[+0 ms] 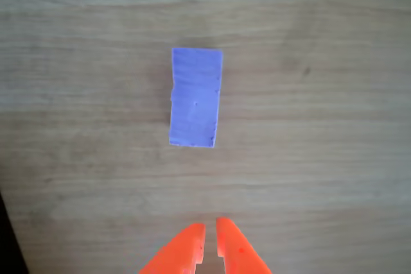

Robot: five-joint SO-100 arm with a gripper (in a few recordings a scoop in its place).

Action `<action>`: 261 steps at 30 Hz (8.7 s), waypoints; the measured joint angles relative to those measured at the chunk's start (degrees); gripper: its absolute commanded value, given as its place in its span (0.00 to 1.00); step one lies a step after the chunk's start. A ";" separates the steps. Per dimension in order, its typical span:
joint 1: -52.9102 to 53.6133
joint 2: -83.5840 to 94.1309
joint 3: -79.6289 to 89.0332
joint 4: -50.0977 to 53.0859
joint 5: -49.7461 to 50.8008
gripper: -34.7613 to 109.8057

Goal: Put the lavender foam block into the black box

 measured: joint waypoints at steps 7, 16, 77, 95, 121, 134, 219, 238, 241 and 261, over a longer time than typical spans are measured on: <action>0.09 1.41 0.00 0.97 1.76 0.24; 0.09 1.49 0.00 0.88 0.88 0.24; -3.78 -9.58 -11.87 1.93 -7.56 0.34; -2.72 -9.67 -11.87 1.41 -10.11 0.51; 1.23 -11.69 -11.87 -0.70 -14.15 0.50; 1.23 -17.75 -11.87 -4.75 -15.21 0.51; 3.43 -33.84 -13.89 -11.25 -2.11 0.24; 0.97 4.13 -11.78 13.10 -8.26 0.24; -3.16 8.44 -7.12 12.57 -8.35 0.24; -49.66 1.49 -11.60 8.44 -11.69 0.24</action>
